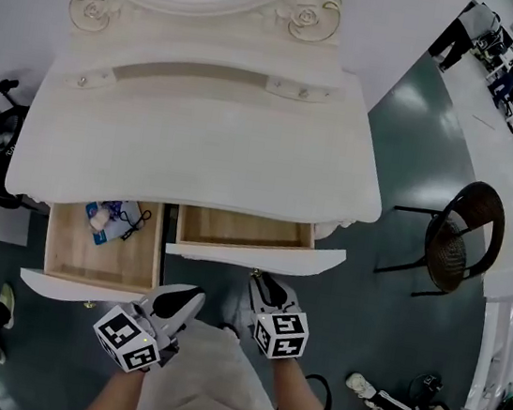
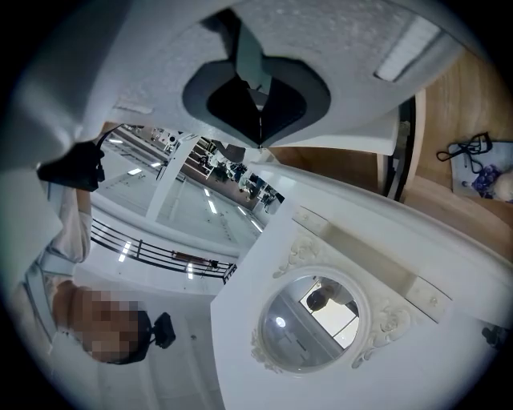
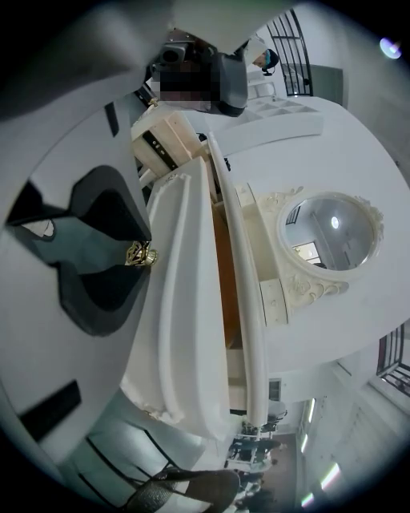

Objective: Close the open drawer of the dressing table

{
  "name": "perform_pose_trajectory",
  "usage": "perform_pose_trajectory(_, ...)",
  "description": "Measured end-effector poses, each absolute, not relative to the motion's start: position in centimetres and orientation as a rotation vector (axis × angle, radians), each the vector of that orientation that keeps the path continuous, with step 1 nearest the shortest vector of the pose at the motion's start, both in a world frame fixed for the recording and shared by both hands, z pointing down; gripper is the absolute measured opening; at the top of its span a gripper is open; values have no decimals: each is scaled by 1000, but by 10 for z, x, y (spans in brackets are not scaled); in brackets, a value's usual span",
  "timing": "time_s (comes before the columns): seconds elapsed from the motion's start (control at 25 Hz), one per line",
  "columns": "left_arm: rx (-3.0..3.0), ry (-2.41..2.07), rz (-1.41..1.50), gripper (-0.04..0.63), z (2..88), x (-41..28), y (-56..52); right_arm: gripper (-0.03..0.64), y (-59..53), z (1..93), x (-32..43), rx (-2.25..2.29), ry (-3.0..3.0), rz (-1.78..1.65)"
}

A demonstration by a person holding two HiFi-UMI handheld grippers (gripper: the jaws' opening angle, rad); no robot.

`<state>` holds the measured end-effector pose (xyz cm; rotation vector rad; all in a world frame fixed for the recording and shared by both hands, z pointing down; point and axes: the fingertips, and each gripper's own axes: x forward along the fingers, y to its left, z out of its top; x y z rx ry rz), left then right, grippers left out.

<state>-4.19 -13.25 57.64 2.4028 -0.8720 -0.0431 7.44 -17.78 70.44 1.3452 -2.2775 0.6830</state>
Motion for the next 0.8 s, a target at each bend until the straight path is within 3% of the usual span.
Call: perform_pose_trajectory(0.8, 2397, -886, -89, 9, 570, -54, -156, 100, -219, 704, 68, 1370, -2288, 681)
